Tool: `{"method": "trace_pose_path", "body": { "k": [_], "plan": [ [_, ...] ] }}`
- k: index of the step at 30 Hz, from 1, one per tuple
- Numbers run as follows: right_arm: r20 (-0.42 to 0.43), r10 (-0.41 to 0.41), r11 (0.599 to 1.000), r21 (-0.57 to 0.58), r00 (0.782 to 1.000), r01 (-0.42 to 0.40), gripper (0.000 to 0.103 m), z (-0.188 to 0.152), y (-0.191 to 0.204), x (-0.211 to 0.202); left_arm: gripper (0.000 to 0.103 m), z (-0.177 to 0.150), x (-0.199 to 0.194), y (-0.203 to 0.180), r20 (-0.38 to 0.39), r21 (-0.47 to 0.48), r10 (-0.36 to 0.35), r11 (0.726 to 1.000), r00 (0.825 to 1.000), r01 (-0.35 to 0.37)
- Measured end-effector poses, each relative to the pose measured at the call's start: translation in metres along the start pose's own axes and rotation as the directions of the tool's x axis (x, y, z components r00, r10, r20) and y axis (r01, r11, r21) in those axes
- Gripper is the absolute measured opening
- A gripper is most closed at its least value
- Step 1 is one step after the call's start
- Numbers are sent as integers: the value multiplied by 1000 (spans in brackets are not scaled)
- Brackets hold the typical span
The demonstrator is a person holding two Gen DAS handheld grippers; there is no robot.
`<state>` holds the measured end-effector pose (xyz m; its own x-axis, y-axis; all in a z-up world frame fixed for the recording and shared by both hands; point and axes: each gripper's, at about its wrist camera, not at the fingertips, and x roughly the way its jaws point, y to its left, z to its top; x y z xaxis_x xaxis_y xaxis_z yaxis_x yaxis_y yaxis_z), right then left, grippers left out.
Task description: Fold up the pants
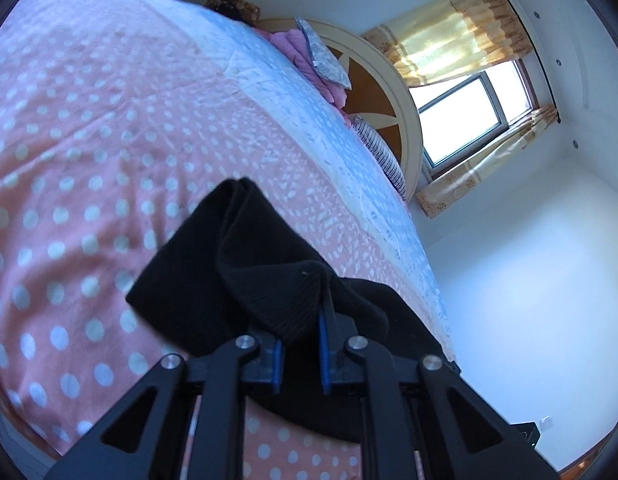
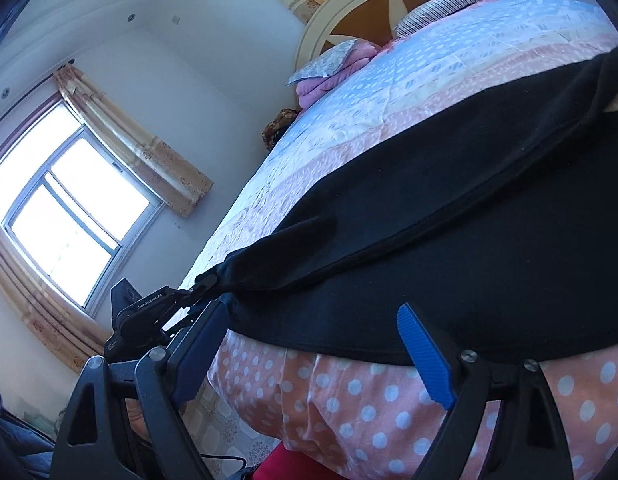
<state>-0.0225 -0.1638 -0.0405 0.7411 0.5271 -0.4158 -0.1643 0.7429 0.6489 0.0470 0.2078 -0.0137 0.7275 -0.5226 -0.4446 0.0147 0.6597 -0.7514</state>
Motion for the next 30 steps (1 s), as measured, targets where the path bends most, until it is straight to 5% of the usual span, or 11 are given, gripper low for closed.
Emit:
{"method": "trace_pose_path", "body": {
  "k": [5,8,19,26,28,30],
  "plan": [
    [12,42,993,108,999,-43,88,3,-23,-7,13,4,-15,-28,45,202,1,979,999,-10],
    [9,144,972,188,990,-143,88,8,-34,2,13,7,-23,-39,69,281,-12,960,998,-8],
    [39,213,945,245,976,-216,88,41,-19,54,13,27,-30,-52,57,323,-88,944,994,65],
    [62,181,944,269,982,-191,88,49,-19,59,13,29,-30,-47,37,317,-115,944,993,98],
    [70,153,937,307,986,-167,78,51,-27,64,13,28,-26,-44,29,318,-106,944,994,91],
    [103,141,941,295,985,-165,39,56,-30,64,13,29,-22,-40,21,315,-90,946,996,79]
  ]
}}
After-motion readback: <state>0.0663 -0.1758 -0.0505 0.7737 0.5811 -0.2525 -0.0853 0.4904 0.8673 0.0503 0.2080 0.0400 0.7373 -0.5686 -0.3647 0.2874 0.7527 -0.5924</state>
